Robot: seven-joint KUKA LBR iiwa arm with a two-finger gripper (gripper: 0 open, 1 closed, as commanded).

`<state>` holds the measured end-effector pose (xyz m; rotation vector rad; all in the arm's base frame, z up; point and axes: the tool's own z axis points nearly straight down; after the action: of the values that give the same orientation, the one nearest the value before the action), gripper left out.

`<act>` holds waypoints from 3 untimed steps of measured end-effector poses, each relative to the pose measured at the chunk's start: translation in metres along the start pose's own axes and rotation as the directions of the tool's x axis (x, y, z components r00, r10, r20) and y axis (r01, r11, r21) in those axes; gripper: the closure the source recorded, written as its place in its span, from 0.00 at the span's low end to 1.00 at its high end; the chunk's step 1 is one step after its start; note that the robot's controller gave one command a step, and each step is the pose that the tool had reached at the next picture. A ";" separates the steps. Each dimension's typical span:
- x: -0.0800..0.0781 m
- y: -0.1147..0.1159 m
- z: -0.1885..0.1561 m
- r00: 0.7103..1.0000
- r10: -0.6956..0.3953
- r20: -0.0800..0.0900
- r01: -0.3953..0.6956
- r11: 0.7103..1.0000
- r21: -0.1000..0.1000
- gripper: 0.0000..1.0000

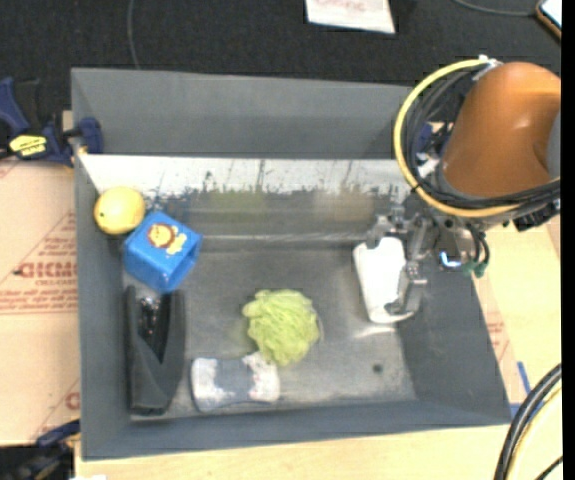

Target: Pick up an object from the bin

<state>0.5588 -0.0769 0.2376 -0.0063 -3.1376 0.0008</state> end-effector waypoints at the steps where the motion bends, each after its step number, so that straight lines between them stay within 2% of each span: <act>1: -0.001 0.000 -0.005 1.000 -0.003 0.008 0.003 1.000 0.001 0.00; 2: 0.019 0.061 0.132 0.994 -0.111 0.012 0.111 0.994 0.003 0.00; 3: 0.036 0.062 0.075 0.998 0.055 0.027 -0.055 0.998 0.003 0.00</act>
Offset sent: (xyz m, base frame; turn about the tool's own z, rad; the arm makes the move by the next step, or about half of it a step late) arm -0.0259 0.0778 -0.1676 -0.1367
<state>0.5227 -0.0152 0.1625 -0.0937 -3.1628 0.0063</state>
